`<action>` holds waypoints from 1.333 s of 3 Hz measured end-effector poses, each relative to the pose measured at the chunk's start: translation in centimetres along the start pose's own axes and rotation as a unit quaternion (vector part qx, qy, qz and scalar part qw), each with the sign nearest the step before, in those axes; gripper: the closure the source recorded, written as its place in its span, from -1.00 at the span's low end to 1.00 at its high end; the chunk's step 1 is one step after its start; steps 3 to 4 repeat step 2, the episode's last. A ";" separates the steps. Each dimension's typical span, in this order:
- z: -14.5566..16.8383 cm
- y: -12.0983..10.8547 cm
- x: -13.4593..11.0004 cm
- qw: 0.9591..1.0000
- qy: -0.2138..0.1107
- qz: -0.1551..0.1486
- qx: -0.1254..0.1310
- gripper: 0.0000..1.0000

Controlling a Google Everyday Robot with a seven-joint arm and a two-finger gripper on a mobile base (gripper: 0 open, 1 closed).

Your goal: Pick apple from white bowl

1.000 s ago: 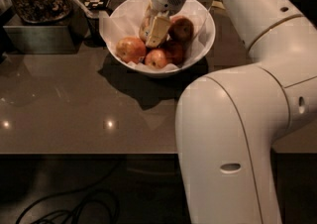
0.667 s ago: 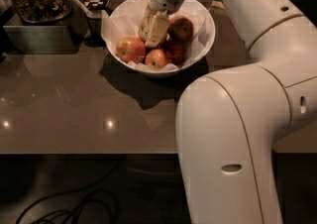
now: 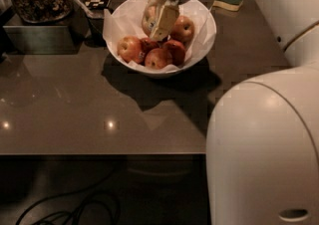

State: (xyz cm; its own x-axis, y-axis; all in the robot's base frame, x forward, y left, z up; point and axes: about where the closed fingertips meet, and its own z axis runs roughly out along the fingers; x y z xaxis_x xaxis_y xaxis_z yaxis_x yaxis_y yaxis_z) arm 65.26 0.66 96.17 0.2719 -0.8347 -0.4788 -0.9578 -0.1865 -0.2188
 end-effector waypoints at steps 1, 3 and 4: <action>-2.0 2.1 -0.8 1.000 -0.006 -0.020 -0.001 1.00; -3.0 3.1 -0.9 0.999 -0.013 -0.031 0.001 1.00; -3.0 3.1 -0.9 0.999 -0.013 -0.031 0.001 1.00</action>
Offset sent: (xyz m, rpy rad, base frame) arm -0.0608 -0.0306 0.0305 0.0139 -0.0166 0.0934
